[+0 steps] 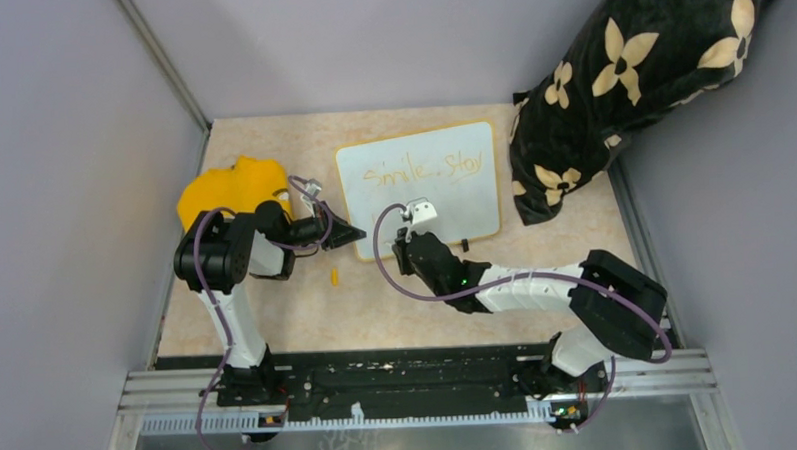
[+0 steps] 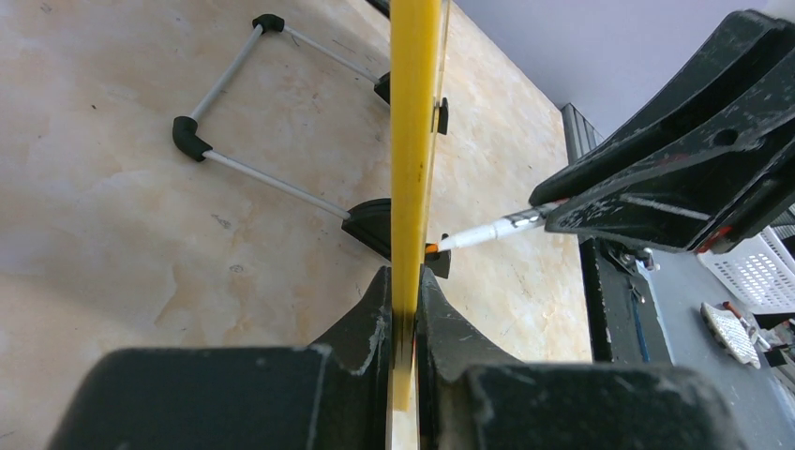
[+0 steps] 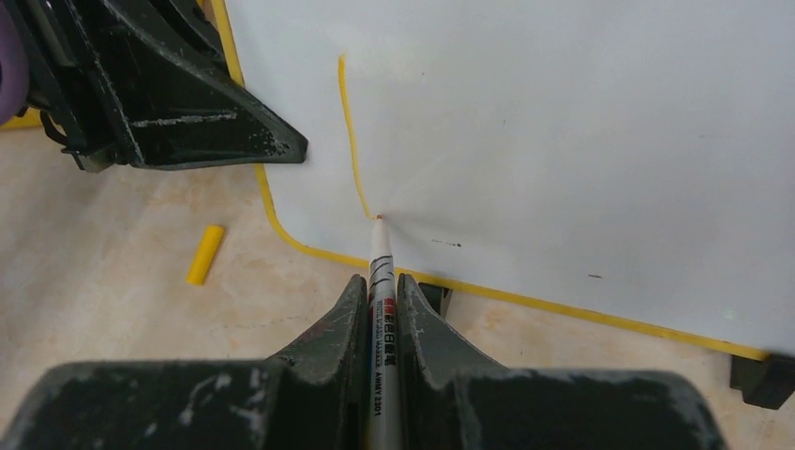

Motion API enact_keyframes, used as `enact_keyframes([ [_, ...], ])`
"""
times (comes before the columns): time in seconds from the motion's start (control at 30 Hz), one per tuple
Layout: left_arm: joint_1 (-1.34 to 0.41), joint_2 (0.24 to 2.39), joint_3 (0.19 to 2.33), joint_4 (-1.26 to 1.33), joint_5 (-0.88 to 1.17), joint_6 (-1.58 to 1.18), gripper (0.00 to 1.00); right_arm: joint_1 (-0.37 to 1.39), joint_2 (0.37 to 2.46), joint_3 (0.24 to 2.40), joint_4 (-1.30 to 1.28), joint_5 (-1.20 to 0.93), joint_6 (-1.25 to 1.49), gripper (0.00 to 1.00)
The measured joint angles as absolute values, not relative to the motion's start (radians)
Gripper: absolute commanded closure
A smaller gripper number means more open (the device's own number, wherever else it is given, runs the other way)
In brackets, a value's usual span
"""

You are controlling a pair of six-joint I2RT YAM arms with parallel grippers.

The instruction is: Write a sentence on the whiteboard

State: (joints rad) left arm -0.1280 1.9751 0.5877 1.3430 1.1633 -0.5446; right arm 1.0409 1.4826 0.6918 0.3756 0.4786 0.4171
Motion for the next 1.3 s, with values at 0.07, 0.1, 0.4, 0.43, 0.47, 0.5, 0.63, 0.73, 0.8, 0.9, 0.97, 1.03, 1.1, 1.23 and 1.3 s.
enact_keyframes([
  [0.07,-0.128,1.975,0.588,1.343,1.164,-0.545,1.0,1.041,1.458,0.692,0.364,0.49,0.416,1.0],
  [0.1,-0.128,1.975,0.588,1.343,1.164,-0.545,1.0,1.041,1.446,0.692,0.363,0.496,0.413,1.0],
  [0.4,-0.128,1.975,0.588,1.344,1.164,-0.545,1.0,1.005,1.398,0.729,0.366,0.514,0.384,1.0],
  [0.43,-0.128,1.975,0.588,1.344,1.164,-0.545,1.0,1.002,1.398,0.735,0.366,0.513,0.381,1.0],
  [0.47,-0.128,1.975,0.588,1.344,1.164,-0.546,1.0,0.999,1.398,0.737,0.369,0.512,0.378,1.0],
  [0.5,-0.128,1.975,0.588,1.344,1.164,-0.545,1.0,0.998,1.398,0.741,0.367,0.512,0.377,1.0],
  [0.63,-0.128,1.975,0.588,1.344,1.164,-0.546,1.0,0.998,1.409,0.756,0.371,0.504,0.375,1.0],
  [0.73,-0.128,1.975,0.588,1.344,1.164,-0.546,1.0,0.998,1.42,0.762,0.372,0.496,0.375,1.0],
  [0.8,-0.128,1.975,0.588,1.343,1.164,-0.546,1.0,0.998,1.427,0.762,0.371,0.491,0.375,1.0],
  [0.9,-0.128,1.975,0.588,1.344,1.164,-0.546,1.0,0.998,1.434,0.762,0.371,0.482,0.375,1.0],
  [0.97,-0.128,1.975,0.588,1.343,1.164,-0.546,1.0,0.998,1.435,0.762,0.371,0.473,0.376,1.0],
  [1.03,-0.128,1.975,0.588,1.344,1.164,-0.546,1.0,0.998,1.435,0.762,0.373,0.468,0.376,1.0],
  [1.1,-0.128,1.975,0.588,1.344,1.164,-0.546,1.0,0.998,1.436,0.762,0.373,0.464,0.376,1.0],
  [1.23,-0.128,1.975,0.588,1.344,1.164,-0.546,1.0,0.998,1.448,0.762,0.371,0.461,0.378,1.0],
  [1.3,-0.128,1.975,0.588,1.344,1.164,-0.546,1.0,0.998,1.459,0.762,0.365,0.461,0.378,1.0],
])
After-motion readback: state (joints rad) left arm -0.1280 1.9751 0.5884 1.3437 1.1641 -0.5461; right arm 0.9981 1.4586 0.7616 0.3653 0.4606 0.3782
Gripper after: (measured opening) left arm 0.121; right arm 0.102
